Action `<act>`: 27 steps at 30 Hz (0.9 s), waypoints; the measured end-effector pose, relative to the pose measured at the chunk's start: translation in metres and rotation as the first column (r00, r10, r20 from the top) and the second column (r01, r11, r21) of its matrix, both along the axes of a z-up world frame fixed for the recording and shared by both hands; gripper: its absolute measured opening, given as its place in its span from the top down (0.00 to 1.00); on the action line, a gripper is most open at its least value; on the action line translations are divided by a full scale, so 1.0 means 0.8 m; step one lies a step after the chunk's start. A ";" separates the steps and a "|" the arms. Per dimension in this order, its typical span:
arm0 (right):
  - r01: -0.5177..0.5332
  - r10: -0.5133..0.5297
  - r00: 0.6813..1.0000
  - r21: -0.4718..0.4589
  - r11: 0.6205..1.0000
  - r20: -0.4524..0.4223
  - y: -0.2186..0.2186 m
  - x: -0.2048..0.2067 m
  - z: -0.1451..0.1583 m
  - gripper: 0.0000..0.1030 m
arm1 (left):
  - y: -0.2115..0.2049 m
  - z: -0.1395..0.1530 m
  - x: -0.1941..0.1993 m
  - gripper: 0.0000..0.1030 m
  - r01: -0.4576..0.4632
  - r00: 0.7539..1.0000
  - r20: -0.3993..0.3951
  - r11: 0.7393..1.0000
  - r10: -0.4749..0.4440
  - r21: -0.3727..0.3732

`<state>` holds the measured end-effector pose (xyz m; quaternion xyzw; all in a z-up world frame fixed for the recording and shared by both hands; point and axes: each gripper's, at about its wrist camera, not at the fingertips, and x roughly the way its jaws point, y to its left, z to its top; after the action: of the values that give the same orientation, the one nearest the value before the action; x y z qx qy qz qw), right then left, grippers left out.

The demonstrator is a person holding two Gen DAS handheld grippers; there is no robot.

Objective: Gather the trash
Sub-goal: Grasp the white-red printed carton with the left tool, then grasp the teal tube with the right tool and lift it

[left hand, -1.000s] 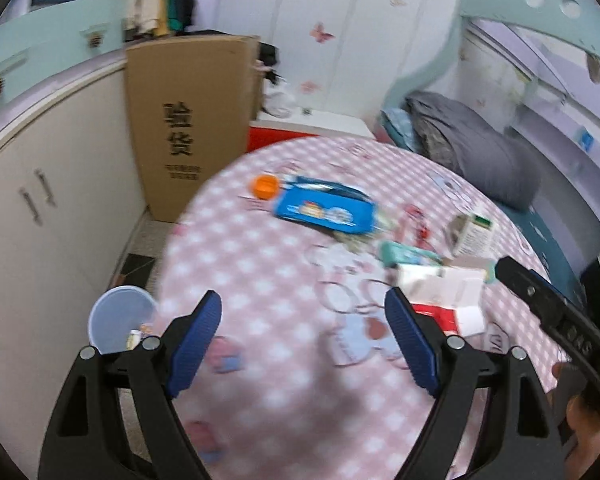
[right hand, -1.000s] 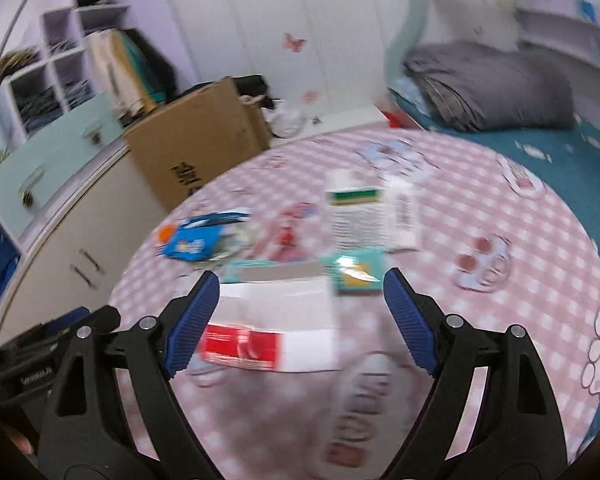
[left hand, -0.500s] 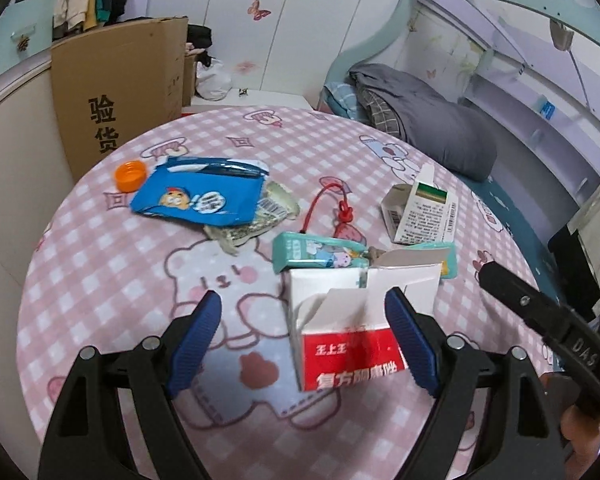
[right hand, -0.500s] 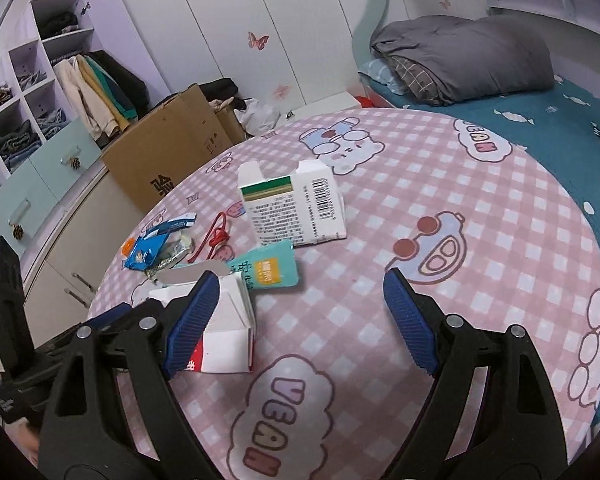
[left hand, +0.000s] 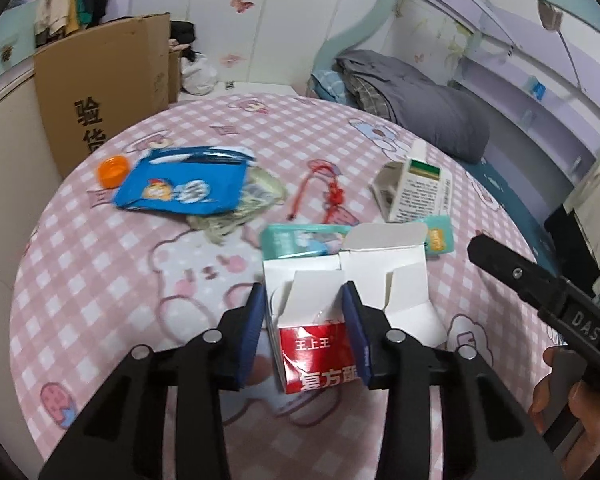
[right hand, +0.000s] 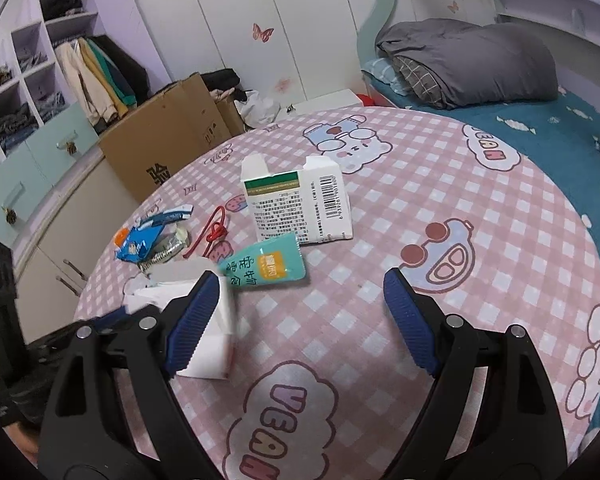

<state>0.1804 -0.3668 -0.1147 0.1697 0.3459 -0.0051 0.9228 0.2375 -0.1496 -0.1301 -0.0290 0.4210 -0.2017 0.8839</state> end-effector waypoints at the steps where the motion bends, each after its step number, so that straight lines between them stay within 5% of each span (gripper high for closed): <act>1: -0.004 0.004 1.000 -0.011 1.000 -0.004 0.005 0.001 0.000 0.20 | 0.008 0.001 -0.003 0.63 -0.015 1.000 0.004 1.000 0.015 -0.007; 9: -0.042 0.035 0.997 -0.107 0.993 -0.067 0.032 0.032 -0.007 0.19 | 0.093 0.033 -0.025 0.63 -0.203 0.975 0.085 0.979 0.204 -0.024; 12: -0.028 0.032 0.995 0.039 0.999 -0.096 0.024 0.046 -0.020 0.19 | 0.122 0.045 -0.027 0.63 -0.288 0.950 0.119 0.957 0.289 -0.032; 17: 0.017 -0.008 0.997 0.113 0.993 -0.073 0.024 0.055 -0.021 0.19 | 0.149 0.054 -0.026 0.63 -0.352 0.926 0.135 0.935 0.353 -0.030; 27: 0.022 -0.013 0.996 0.097 0.995 -0.086 0.043 0.066 -0.022 0.61 | 0.163 0.050 -0.021 0.63 -0.340 0.932 0.113 0.939 0.343 -0.047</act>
<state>0.2329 -0.3325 -0.1321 0.2173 0.3832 -0.0035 0.8978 0.2204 -0.0190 -0.0901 -0.1015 0.3531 -0.0519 0.9286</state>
